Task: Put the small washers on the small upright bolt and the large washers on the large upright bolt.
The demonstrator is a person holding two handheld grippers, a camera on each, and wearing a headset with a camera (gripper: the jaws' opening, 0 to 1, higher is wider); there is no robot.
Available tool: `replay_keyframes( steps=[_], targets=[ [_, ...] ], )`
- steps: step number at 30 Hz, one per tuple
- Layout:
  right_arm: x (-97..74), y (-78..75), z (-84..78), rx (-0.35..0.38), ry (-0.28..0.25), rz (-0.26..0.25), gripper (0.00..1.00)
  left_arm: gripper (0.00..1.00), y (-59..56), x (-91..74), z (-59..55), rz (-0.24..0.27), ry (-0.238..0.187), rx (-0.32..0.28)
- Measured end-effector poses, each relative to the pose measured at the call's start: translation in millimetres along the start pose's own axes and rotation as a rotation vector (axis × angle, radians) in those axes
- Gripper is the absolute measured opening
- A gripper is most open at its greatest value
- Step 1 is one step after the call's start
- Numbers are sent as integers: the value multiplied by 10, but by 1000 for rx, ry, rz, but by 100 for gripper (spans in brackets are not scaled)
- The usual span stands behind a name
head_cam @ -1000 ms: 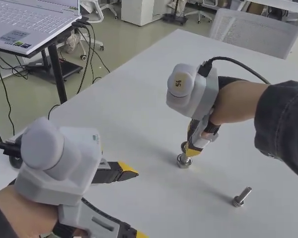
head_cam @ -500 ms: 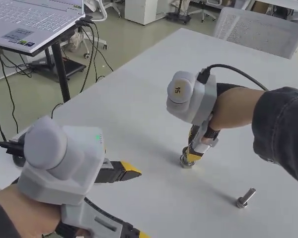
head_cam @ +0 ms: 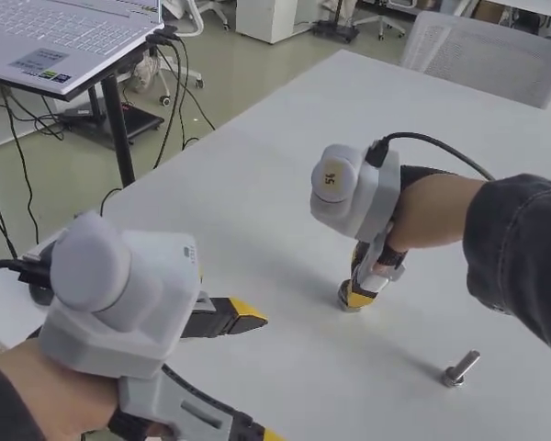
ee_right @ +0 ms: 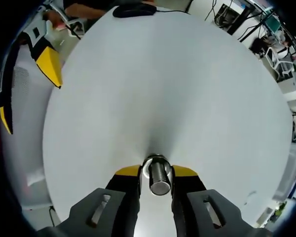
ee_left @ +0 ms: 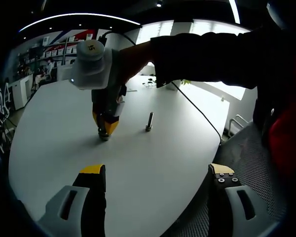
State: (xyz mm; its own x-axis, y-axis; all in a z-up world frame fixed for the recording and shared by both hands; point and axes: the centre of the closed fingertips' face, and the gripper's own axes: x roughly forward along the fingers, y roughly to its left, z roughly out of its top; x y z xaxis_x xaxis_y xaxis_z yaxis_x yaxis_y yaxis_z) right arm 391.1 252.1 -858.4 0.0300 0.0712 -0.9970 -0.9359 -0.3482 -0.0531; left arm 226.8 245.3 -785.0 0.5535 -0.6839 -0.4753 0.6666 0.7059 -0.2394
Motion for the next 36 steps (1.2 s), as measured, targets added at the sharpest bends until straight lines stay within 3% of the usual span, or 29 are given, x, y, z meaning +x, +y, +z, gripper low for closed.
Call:
replay_keyframes(
  steps=[20,25,36],
  targets=[
    [11,9,7,22,-18,14,26,85,10,-1,-9,0,3,-1],
    [-35,18,-20,39,-35,14,30,85,4,5,-15,-3,8,1],
    [-138,93,-139,108,-87,17,52,86,-1,18,-31,-5,12,6]
  ],
)
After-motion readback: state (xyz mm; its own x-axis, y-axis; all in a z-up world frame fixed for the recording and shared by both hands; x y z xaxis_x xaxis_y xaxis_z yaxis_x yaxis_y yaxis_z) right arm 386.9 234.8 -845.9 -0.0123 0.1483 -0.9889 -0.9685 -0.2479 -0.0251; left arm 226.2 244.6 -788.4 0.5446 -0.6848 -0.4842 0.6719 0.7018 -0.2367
